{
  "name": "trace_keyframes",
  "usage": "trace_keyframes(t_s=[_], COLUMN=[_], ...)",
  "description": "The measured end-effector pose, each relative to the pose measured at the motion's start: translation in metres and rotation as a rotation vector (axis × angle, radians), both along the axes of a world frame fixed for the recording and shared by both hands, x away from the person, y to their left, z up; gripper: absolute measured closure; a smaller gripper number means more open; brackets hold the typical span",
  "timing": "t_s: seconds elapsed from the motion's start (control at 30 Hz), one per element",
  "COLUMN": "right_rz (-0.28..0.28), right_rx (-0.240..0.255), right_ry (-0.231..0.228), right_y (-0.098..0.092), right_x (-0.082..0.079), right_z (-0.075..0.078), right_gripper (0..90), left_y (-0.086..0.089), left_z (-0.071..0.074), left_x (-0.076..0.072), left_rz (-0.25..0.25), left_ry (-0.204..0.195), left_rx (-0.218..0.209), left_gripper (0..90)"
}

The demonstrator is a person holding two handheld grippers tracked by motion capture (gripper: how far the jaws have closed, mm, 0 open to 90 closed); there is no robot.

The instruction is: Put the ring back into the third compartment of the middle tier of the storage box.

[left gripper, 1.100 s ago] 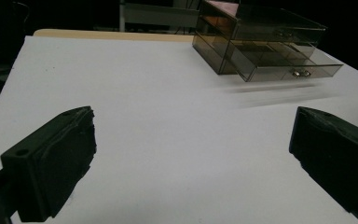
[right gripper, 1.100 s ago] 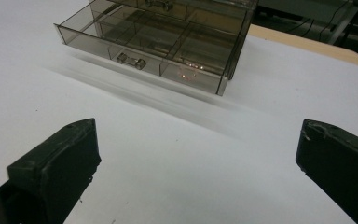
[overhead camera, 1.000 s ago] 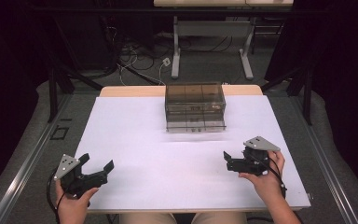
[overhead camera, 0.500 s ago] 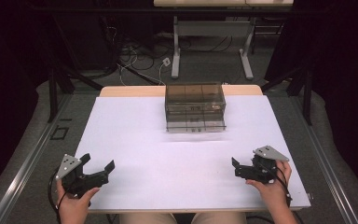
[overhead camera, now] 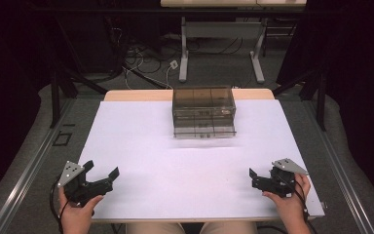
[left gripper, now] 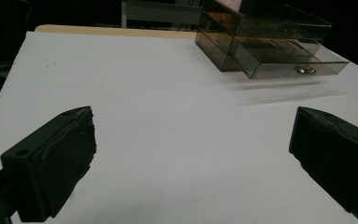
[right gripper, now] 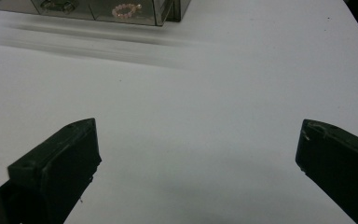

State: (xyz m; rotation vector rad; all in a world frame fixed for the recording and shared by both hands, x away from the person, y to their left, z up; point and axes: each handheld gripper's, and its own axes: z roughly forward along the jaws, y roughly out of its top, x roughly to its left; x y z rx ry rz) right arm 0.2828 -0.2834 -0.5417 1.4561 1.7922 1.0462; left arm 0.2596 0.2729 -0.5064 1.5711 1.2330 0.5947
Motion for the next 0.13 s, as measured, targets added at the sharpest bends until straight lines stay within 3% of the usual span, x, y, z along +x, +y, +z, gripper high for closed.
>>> trace_keyframes(t_s=[0.07,0.1,0.13], right_rz=[-0.005,-0.008,-0.005], right_rx=[0.004,0.006,0.007], right_ry=[0.008,-0.029,-0.006], right_y=[-0.0012,-0.0018,-0.0032], right_x=[-0.0013,-0.0003,-0.0021], right_z=[0.0005,-0.0011,0.0004], right_gripper=[0.0,0.0,0.0], left_y=[0.0015,0.0029,0.0037], left_z=[0.0006,0.0009,0.001], left_x=[-0.0003,-0.0002,-0.0002], left_rz=[0.004,0.003,0.005], left_ry=[0.0,-0.002,0.0], left_rx=[-0.007,-0.007,-0.009], left_gripper=[0.9,0.9,0.9])
